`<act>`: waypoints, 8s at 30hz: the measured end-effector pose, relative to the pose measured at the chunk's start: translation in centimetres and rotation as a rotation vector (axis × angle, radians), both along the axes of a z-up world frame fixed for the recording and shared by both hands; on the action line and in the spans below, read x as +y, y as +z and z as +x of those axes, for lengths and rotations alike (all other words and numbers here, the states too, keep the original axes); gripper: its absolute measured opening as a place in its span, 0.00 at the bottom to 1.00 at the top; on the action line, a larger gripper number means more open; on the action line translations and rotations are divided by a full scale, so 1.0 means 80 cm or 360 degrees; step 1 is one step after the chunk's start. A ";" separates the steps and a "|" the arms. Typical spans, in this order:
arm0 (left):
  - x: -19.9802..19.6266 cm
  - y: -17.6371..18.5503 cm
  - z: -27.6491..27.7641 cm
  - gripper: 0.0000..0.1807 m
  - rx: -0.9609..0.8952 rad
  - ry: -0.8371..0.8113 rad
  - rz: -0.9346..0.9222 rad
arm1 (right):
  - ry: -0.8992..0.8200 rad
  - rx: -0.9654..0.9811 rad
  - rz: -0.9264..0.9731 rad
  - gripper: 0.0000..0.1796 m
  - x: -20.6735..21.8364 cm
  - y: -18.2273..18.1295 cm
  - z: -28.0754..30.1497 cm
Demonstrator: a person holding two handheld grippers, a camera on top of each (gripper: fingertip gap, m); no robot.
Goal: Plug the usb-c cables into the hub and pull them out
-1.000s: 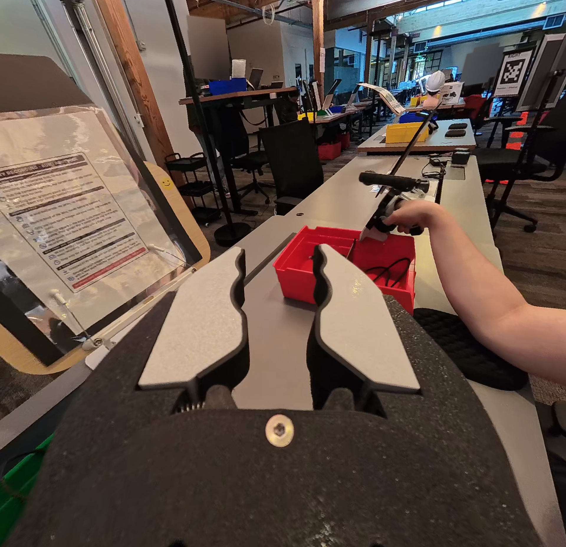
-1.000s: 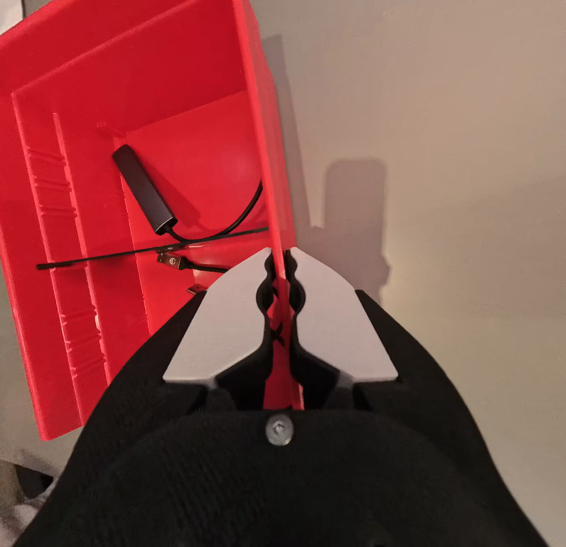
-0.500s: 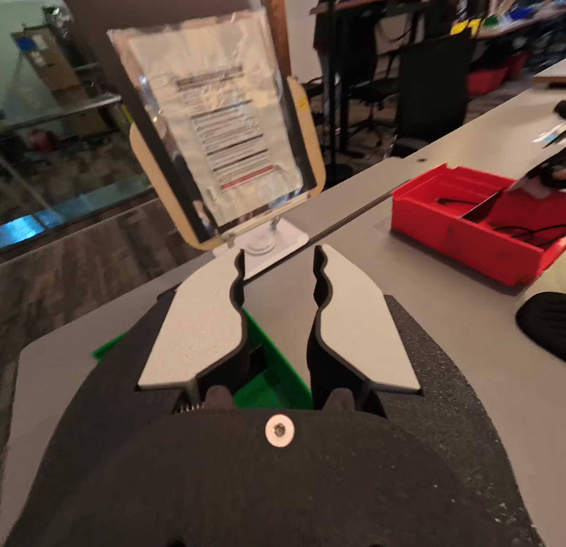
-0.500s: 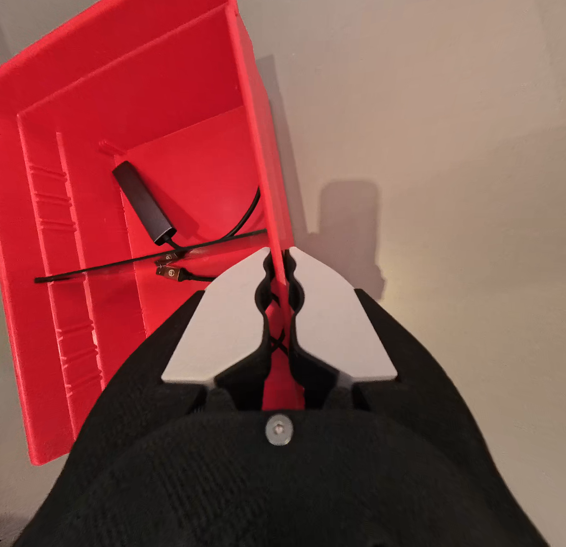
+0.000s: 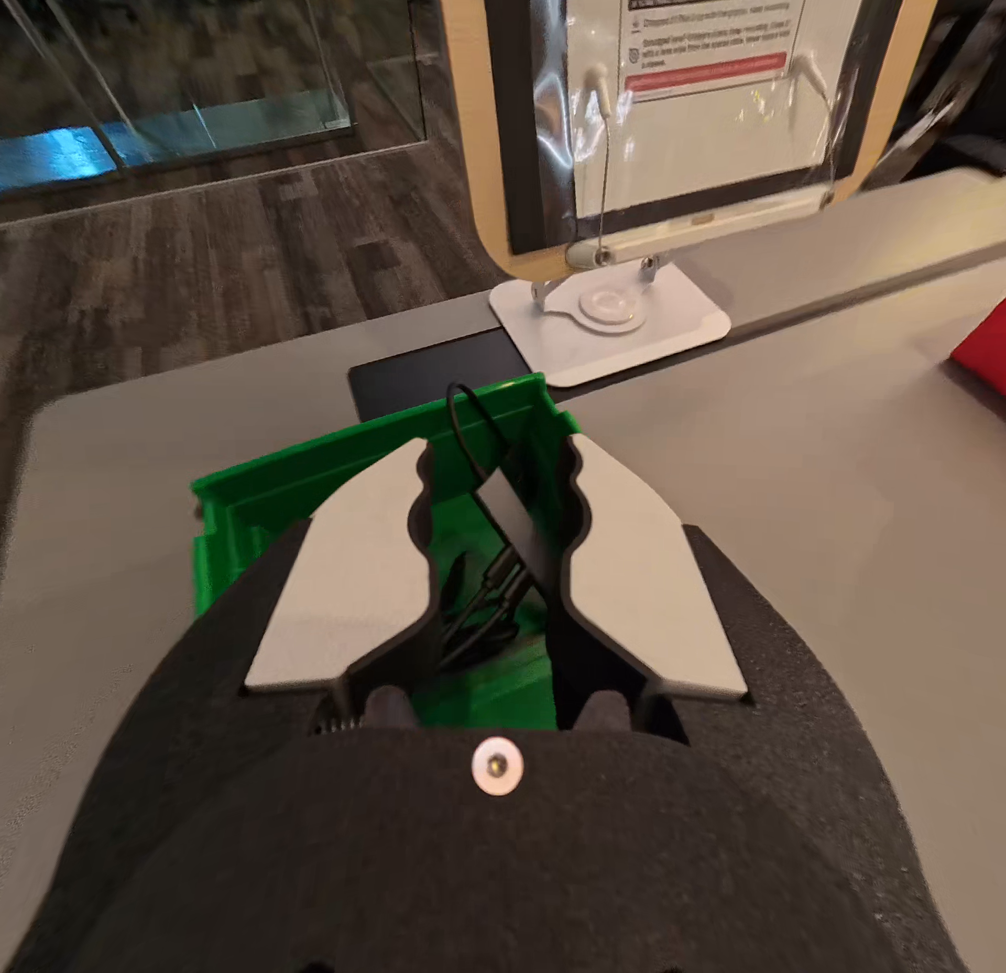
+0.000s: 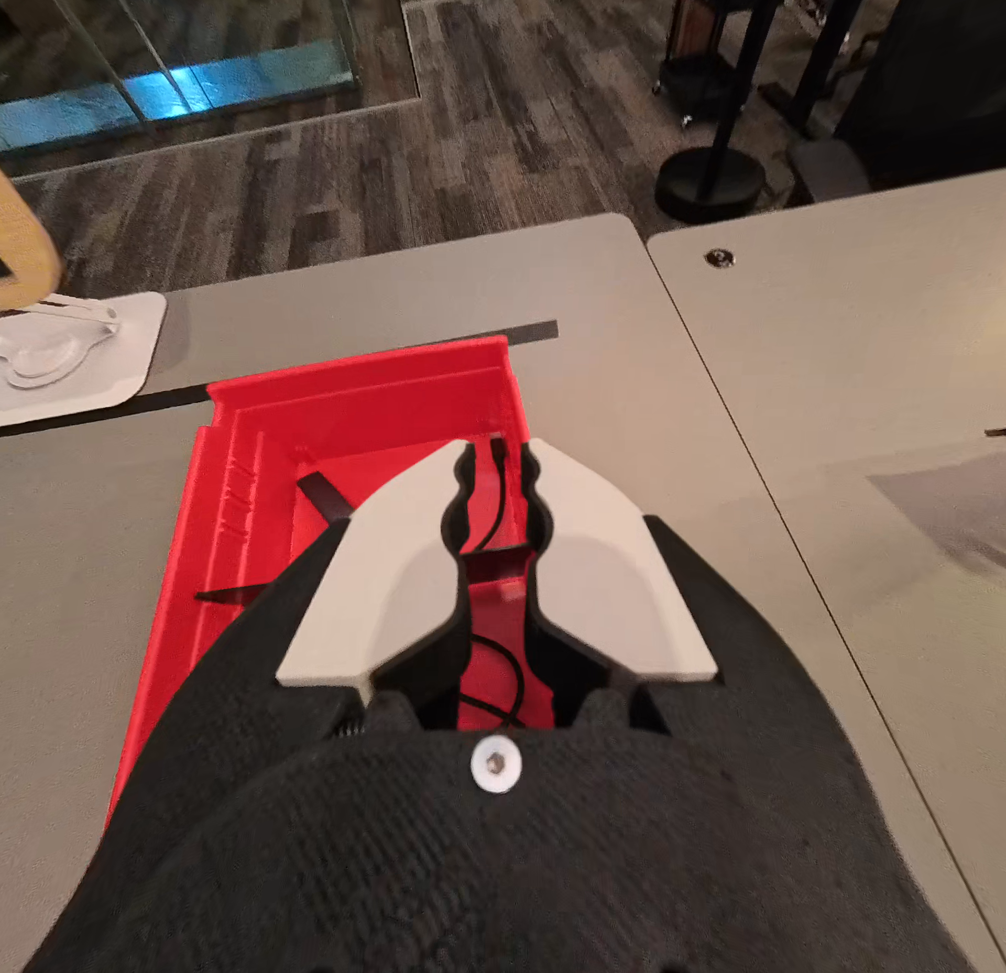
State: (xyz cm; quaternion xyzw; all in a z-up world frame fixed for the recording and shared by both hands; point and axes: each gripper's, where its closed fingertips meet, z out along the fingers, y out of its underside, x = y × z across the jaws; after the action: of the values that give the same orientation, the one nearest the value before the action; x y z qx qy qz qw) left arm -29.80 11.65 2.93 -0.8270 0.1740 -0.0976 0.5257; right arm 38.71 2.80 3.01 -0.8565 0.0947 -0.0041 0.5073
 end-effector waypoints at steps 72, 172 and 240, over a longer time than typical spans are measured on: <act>-0.181 0.155 0.301 0.29 0.0621 -0.0847 0.1189 | 0.1237 -0.1745 0.1229 0.12 -0.020 0.130 -0.473; -0.229 -0.016 0.403 0.05 0.1572 -0.1806 0.1375 | 0.2883 -0.0813 0.0063 0.13 -0.115 -0.036 -0.449; -0.110 0.111 0.306 0.05 0.1690 -0.0370 0.1563 | 0.1440 -0.0445 0.0897 0.07 -0.029 0.109 -0.521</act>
State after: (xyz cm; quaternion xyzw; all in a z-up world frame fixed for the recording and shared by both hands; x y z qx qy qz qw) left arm -5.31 2.85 11.80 -0.4081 0.5158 0.3505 0.6667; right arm -2.99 0.49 11.71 -0.6341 -0.3538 0.1263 0.6758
